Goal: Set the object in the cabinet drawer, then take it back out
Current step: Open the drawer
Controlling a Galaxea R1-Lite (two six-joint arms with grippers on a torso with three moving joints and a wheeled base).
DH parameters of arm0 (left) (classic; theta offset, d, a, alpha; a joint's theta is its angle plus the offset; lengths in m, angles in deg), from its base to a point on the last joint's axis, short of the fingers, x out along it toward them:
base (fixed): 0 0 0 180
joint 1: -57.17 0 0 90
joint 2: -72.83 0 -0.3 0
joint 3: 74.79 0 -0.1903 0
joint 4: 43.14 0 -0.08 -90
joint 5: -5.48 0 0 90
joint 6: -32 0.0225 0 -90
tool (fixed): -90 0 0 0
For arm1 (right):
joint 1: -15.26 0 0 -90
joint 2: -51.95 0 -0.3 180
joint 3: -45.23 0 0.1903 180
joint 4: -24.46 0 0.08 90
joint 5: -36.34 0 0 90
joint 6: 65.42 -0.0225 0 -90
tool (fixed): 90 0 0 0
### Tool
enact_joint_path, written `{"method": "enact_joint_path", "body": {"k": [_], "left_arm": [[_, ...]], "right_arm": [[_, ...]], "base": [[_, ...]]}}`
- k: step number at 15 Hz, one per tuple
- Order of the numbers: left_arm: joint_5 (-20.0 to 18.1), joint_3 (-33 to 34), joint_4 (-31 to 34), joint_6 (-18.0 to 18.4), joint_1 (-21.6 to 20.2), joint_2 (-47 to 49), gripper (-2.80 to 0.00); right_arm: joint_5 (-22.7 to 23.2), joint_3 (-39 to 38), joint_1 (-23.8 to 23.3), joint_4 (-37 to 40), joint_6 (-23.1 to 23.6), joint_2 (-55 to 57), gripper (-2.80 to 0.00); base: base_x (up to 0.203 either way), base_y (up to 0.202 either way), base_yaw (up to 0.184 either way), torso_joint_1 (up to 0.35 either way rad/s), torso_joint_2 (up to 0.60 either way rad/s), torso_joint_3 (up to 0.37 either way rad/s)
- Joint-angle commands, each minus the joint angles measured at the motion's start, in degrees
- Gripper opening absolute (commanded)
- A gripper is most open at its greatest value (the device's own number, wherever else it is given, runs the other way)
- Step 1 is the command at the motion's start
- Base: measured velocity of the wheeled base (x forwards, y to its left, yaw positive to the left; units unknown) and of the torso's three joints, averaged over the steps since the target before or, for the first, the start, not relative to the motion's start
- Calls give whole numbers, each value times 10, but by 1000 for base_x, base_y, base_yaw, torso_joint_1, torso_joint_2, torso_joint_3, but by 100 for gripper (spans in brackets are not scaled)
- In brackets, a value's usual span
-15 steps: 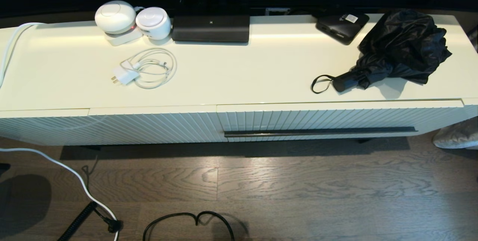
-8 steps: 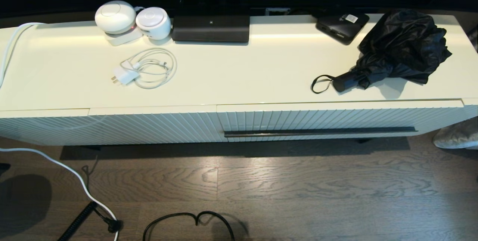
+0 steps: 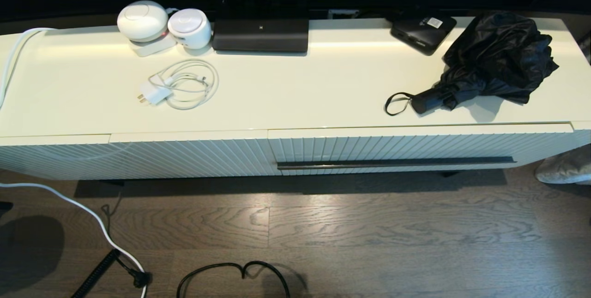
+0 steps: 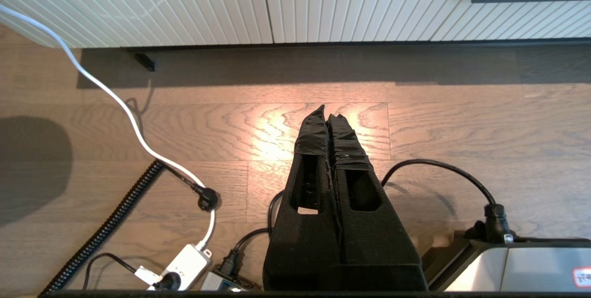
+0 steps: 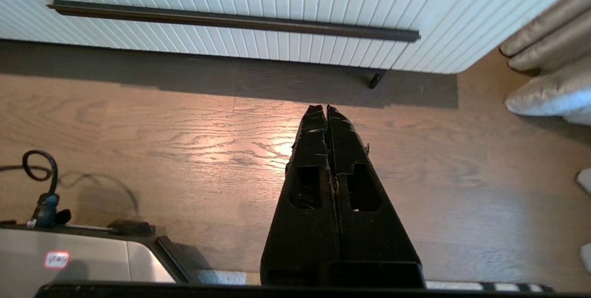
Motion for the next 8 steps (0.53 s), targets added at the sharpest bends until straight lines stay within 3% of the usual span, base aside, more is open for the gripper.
{"method": "enact_joint_path", "body": {"k": [1, 5, 8], "left_arm": [[0, 0, 0, 0, -1, -1, -280], [0, 0, 0, 0, 0, -1, -280], [0, 0, 0, 0, 0, -1, -280]], "right_arm": [[9, 70, 1, 12, 11, 87, -280], [45, 217, 6, 25, 61, 259, -280], [97, 300, 24, 35, 175, 376, -280]], "base": [[0, 0, 0, 0, 0, 0], [0, 0, 0, 0, 0, 0], [0, 0, 0, 0, 0, 0]]}}
